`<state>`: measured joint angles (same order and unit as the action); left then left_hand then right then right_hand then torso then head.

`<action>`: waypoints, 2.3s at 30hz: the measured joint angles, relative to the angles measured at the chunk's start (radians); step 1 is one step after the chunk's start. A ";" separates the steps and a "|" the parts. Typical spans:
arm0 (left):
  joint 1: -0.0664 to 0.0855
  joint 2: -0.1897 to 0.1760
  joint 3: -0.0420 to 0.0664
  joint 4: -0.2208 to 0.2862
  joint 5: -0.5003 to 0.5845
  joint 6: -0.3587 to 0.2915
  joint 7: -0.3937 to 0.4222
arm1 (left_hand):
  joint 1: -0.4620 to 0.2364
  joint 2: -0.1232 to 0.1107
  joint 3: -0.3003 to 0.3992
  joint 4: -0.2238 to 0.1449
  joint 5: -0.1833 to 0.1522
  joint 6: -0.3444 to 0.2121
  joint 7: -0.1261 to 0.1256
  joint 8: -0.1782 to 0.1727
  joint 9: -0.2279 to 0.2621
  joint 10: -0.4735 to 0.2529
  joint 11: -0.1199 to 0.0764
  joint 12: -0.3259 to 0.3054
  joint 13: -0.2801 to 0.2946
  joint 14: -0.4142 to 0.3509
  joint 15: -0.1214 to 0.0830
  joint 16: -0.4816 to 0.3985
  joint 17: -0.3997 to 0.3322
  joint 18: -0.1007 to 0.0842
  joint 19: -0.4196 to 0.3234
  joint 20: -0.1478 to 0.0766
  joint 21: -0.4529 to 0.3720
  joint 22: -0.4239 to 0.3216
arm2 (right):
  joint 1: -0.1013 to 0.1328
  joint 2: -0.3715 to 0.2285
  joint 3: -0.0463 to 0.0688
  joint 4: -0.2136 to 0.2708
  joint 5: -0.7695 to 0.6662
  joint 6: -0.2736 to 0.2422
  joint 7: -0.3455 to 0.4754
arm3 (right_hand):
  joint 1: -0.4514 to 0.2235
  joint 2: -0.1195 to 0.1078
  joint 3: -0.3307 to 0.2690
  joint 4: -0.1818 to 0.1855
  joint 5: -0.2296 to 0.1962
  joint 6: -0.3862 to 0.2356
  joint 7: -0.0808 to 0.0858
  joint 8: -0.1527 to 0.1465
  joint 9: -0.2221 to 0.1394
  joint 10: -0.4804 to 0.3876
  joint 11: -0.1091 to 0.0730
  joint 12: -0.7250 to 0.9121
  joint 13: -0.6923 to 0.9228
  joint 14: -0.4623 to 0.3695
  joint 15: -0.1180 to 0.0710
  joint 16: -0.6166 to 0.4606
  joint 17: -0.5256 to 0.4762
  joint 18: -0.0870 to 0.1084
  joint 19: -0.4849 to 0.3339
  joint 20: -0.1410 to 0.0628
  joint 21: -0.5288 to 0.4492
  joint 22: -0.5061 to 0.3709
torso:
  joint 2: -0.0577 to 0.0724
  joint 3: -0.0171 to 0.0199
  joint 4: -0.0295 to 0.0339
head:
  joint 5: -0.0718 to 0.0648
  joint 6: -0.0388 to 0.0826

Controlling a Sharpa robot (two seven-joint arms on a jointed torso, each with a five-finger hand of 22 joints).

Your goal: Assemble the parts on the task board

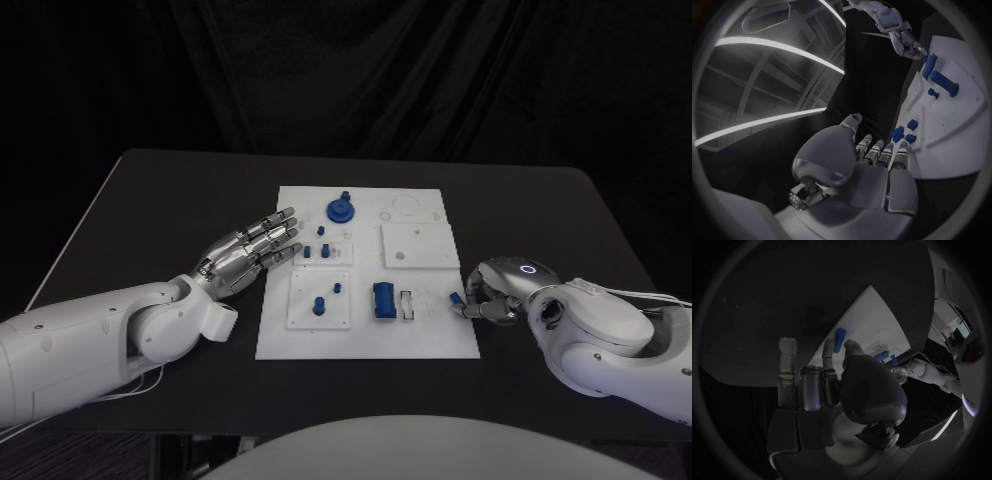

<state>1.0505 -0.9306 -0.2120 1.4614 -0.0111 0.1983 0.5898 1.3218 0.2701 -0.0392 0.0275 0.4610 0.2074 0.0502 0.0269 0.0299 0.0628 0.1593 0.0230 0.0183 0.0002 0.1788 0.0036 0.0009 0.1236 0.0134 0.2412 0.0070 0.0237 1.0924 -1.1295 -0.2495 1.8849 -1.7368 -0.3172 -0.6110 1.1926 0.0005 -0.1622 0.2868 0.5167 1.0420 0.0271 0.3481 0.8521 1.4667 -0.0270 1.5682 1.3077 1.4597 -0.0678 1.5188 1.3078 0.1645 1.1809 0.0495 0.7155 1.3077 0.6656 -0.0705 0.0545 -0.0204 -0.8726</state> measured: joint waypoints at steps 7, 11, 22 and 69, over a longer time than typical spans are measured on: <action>-0.001 -0.004 0.000 0.001 0.000 0.000 0.000 | -0.001 -0.001 0.000 0.000 0.000 0.000 0.000 0.000 0.000 0.000 0.000 0.000 0.000 0.000 0.000 0.000 0.000 0.000 0.000 0.000 0.000 0.000 | -0.007 0.017 0.000 -0.012 0.008 -0.009 0.001 | 0.013 -0.005 0.003 -0.002 0.009 0.004 0.004 -0.020 -0.025 0.000 0.000 0.000 0.000 0.000 0.000 0.004 0.000 0.000 0.018 0.000 0.019 0.000 | -0.001 0.0002 0.0000 | 0.000 0.000; -0.001 -0.004 0.000 0.001 0.000 0.000 0.000 | -0.001 -0.001 0.000 0.000 0.000 0.000 0.000 0.000 0.000 0.000 0.000 0.000 0.000 0.000 0.000 0.000 0.000 0.000 0.000 0.000 0.000 0.001 | -0.012 0.030 0.000 -0.020 0.011 -0.011 0.001 | 0.026 -0.005 0.010 -0.001 0.032 0.007 0.007 -0.047 -0.050 0.000 0.000 0.000 0.000 0.000 0.000 0.004 0.000 0.000 0.026 0.001 0.028 0.000 | -0.001 0.0003 0.0002 | -0.001 0.000; -0.002 -0.004 0.000 0.001 0.000 0.000 0.001 | -0.001 -0.001 0.000 0.000 0.000 0.000 0.000 0.000 0.000 0.000 0.000 0.000 0.000 0.000 0.000 0.000 0.000 0.000 0.000 0.000 0.000 0.001 | -0.015 0.054 0.006 -0.034 0.010 -0.014 0.001 | 0.160 -0.021 0.133 -0.037 0.026 0.023 0.016 -0.126 -0.071 0.000 0.008 0.000 0.000 0.003 0.003 0.004 0.000 0.000 0.025 0.001 0.018 0.000 | -0.002 0.0001 0.0012 | -0.001 0.000; -0.010 -0.001 0.000 0.003 0.000 0.001 0.000 | -0.001 -0.001 0.003 0.003 0.000 0.000 0.000 0.000 0.000 0.000 0.000 0.004 0.000 0.000 0.000 0.000 0.000 0.000 0.000 0.000 0.000 0.000 | -0.024 0.111 0.001 -0.026 0.723 -0.335 0.304 | -0.025 -0.187 0.685 -0.098 0.010 0.052 0.024 -0.144 -0.158 0.001 0.013 0.000 0.000 0.003 0.004 0.015 0.000 -0.009 0.061 0.001 0.067 0.000 | 0.000 -0.0004 0.0019 | -0.001 0.000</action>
<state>1.0410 -0.9318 -0.2120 1.4648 -0.0111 0.1994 0.5900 1.3207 0.2690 -0.0366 0.0303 0.4610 0.2073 0.0502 0.0269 0.0294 0.0627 0.1592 0.0266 0.0180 0.0002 0.1787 0.0036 0.0013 0.1237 0.0134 0.2412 0.0070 0.0241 1.0685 -1.0188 -0.2484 1.8591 -1.0137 -0.6526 -0.3067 1.1676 -0.1867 0.5233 0.1888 0.5267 1.0938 0.0507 0.2043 0.6943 1.4680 -0.0137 1.5681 1.3073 1.4629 -0.0639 1.5340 1.3074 0.1554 1.2421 0.0501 0.7821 1.3075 0.6653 -0.0709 0.0564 -0.0218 -0.8726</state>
